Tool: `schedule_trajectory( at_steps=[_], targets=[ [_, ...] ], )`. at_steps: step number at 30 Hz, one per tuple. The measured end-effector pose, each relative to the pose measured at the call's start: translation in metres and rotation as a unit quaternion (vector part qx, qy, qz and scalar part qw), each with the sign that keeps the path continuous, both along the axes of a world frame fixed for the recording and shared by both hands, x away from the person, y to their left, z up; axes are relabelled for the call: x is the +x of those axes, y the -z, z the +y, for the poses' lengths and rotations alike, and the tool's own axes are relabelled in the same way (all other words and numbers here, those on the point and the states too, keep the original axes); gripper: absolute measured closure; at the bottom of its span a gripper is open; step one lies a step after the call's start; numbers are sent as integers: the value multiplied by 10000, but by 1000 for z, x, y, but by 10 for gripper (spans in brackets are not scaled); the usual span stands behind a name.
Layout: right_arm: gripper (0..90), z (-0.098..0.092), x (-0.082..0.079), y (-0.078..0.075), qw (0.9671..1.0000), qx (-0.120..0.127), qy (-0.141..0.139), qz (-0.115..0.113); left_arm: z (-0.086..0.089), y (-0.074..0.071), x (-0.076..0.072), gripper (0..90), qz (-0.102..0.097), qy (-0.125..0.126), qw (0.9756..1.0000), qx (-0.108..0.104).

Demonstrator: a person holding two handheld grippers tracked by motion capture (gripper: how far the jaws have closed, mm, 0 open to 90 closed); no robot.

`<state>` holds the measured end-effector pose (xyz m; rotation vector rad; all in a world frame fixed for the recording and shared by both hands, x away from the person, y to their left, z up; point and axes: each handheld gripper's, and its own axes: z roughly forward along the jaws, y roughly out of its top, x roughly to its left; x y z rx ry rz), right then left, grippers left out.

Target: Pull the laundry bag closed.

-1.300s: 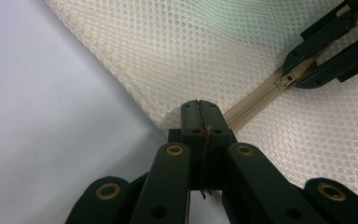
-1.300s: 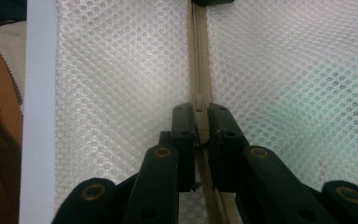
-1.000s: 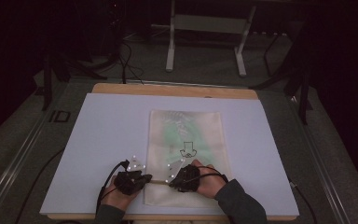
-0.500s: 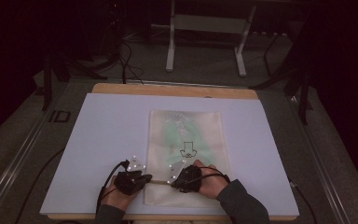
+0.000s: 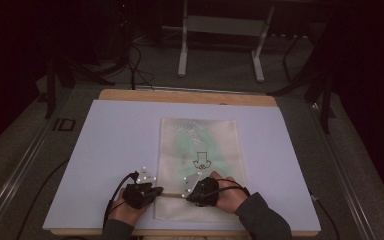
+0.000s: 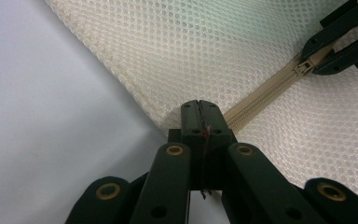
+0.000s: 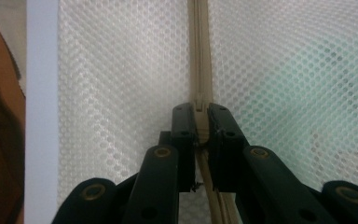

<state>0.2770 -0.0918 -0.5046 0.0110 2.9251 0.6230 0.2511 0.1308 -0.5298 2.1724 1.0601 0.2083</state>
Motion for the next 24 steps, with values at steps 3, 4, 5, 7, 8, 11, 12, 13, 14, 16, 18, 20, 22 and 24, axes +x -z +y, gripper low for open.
schedule_trajectory(
  at_steps=[3, 4, 5, 7, 8, 11, 12, 13, 14, 16, 18, 20, 22, 24],
  targets=[
    [824, -2, 0, 0, 10000, -2, 10, -1, 0, 0, 0, 895, -4, -2, 10000, 1],
    [824, -3, 0, -1, 10000, -1, 9, 9, 0, 0, 0, 895, -8, 0, 10000, 2],
    [824, -3, 0, -1, 10000, -6, 4, 0, 0, 0, 0, 895, -4, -3, 10000, -2],
    [824, -5, 0, -1, 10000, -27, 23, 9, 0, 0, 0, 895, -5, -6, 10000, -5],
    [824, -6, 1, -1, 10000, -19, 9, 6, 0, 0, 0, 895, -7, -9, 10000, -4],
    [824, -8, 1, -1, 10000, -20, 36, 12, 0, 0, 0, 895, -5, -8, 10000, -7],
    [824, -10, 1, -1, 10000, -36, 44, 8, 0, 0, 0, 895, -5, 6, 10000, 9],
    [824, -10, 1, -1, 10000, -12, 43, 25, 0, 0, 0, 895, -7, -6, 10000, -2],
    [824, -10, 1, -1, 10000, -30, 49, 27, 0, 0, 0, 895, -7, -8, 10000, -2],
    [824, -11, 1, -1, 10000, -14, 49, 26, 0, 0, 0, 895, -6, 4, 10000, 11],
    [823, -11, 1, -1, 10000, -15, 48, 34, 0, 0, 0, 895, -3, -12, 10000, -10],
    [824, -11, 1, -1, 10000, -28, 42, 29, 0, 0, 0, 895, 7, -17, 10000, -16],
    [824, -11, 1, -1, 10000, -33, 40, 39, 0, 0, 0, 895, 4, -18, 10000, -15],
    [824, -10, 1, -2, 10000, -56, 33, 32, 0, 0, 0, 895, 3, -16, 10000, -13]
  ],
)
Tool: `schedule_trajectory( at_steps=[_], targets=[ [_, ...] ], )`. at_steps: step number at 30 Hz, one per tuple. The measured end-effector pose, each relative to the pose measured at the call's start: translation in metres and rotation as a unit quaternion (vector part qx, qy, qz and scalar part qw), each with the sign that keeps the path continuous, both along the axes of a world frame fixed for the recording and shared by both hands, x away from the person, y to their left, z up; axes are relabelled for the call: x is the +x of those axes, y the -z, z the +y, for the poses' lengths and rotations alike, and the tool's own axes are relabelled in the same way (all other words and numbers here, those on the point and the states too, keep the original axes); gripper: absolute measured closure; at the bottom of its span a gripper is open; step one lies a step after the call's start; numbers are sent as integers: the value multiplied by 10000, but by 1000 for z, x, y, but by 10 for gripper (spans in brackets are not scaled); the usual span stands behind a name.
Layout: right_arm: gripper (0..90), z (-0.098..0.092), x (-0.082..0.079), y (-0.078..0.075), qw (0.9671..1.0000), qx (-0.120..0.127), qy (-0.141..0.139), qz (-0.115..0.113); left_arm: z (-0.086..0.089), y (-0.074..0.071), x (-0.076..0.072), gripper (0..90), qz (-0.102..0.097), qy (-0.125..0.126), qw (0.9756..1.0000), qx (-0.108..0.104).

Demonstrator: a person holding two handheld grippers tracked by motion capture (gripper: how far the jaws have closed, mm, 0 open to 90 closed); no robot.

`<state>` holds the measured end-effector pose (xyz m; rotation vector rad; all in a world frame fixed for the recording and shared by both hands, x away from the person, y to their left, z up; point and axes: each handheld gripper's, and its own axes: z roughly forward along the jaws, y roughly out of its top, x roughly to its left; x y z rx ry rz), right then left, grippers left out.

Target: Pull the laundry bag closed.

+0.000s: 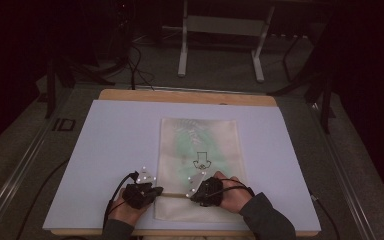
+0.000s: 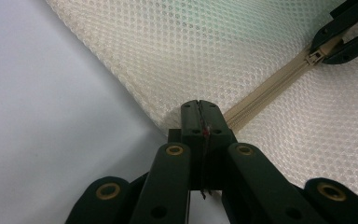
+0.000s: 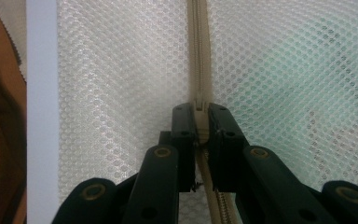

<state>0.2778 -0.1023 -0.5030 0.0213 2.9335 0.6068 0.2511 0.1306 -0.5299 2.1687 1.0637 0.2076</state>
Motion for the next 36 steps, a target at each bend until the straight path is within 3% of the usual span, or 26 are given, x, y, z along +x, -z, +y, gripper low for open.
schedule_trajectory(
  at_steps=[36],
  targets=[
    [823, -27, 0, -1, 9998, -128, 144, 66, 0, 0, 0, 895, 6, 9, 10000, 16]
  ],
)
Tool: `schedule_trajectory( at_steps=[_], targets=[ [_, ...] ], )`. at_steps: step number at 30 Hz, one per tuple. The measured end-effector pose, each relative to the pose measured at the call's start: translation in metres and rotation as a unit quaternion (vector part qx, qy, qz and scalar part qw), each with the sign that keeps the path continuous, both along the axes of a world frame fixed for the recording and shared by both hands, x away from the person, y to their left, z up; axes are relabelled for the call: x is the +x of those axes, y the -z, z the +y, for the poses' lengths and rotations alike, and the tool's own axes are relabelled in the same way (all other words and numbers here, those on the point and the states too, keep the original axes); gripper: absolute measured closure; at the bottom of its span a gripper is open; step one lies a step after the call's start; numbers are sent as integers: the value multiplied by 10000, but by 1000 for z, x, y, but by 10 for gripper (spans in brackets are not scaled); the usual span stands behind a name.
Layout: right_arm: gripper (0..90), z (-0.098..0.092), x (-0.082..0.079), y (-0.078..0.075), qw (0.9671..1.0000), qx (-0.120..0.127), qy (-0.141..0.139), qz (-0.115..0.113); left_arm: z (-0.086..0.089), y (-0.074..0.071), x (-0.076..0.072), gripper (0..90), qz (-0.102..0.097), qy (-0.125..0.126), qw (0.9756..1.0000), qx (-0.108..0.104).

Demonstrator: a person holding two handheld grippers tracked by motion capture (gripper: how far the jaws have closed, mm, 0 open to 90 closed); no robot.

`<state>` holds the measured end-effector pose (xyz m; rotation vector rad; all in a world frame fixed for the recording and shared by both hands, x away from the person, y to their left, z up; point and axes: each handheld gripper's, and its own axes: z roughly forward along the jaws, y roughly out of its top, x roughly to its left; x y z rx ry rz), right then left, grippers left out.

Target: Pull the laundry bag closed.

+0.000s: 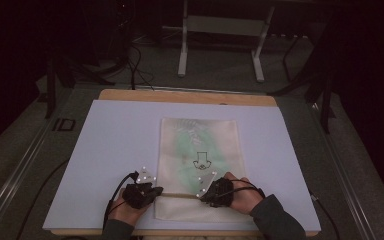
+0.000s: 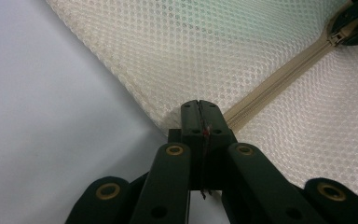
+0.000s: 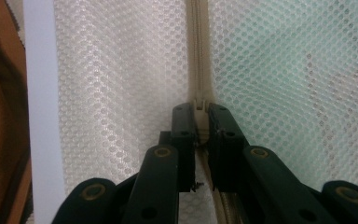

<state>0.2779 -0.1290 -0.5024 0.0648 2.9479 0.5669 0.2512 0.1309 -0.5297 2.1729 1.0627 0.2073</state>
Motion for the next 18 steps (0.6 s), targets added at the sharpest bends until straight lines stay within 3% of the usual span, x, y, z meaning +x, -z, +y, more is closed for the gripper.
schedule_trajectory(
  at_steps=[18],
  targets=[
    [823, -9, -1, -1, 10000, 6, 61, 15, 0, 0, 0, 895, -2, -3, 10000, 2]
  ],
)
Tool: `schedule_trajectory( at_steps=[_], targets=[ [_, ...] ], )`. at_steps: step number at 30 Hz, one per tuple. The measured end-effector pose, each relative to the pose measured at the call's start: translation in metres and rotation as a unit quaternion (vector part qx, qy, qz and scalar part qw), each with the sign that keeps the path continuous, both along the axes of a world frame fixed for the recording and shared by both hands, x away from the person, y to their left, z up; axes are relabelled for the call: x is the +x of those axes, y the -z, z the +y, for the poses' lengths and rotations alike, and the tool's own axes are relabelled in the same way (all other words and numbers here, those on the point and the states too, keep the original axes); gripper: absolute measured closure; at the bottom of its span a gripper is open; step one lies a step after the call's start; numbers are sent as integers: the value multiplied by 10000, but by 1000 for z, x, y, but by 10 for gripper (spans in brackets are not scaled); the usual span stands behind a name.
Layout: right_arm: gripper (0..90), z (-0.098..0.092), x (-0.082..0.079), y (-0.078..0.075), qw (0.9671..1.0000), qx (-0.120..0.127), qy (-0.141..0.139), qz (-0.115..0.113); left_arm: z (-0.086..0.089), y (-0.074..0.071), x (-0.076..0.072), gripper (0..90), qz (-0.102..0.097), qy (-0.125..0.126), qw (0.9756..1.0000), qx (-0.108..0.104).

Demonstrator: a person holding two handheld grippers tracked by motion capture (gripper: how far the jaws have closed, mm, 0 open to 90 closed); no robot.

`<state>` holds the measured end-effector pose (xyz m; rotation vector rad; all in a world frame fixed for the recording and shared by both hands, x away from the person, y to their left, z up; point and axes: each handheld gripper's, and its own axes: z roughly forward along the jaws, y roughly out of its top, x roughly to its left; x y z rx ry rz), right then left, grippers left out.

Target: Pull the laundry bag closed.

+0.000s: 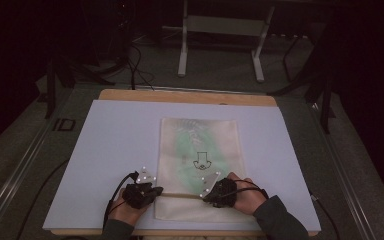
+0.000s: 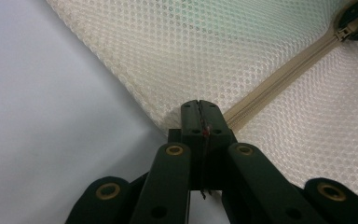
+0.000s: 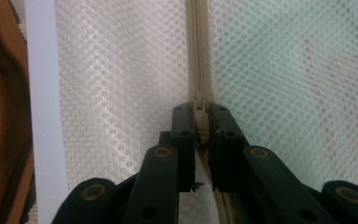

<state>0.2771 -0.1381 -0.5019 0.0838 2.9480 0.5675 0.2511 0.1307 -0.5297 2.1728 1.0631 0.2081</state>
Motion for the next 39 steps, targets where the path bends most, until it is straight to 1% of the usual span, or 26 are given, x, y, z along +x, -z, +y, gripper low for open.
schedule_trajectory(
  at_steps=[4, 7, 8, 13, 18, 22, 24, 39],
  targets=[
    [824, -4, 0, 0, 10000, -19, 12, -8, 0, 0, 0, 895, 0, -1, 10000, -5],
    [824, -5, 0, 0, 10000, 29, 37, 7, 0, 0, 0, 895, -2, -6, 10000, -4],
    [823, -6, 0, 0, 10000, -17, 18, -18, 0, 0, 0, 895, -8, -2, 10000, 1],
    [823, -9, -1, 0, 10000, 6, 58, -8, 0, 0, 0, 895, -7, 5, 10000, 9],
    [823, -14, -1, -1, 10000, -37, 75, -16, 0, 0, 0, 895, -9, 4, 10000, 5],
    [823, -17, -1, -1, 9999, -10, 115, 4, 0, 0, 0, 895, -8, 0, 10000, 4],
    [824, -18, -2, -1, 9999, -56, 110, -8, 0, 0, 0, 895, -10, 6, 10000, 7],
    [823, -30, -1, -1, 9998, -63, 184, 13, 0, 0, 0, 895, -7, -7, 10000, 3]
  ],
)
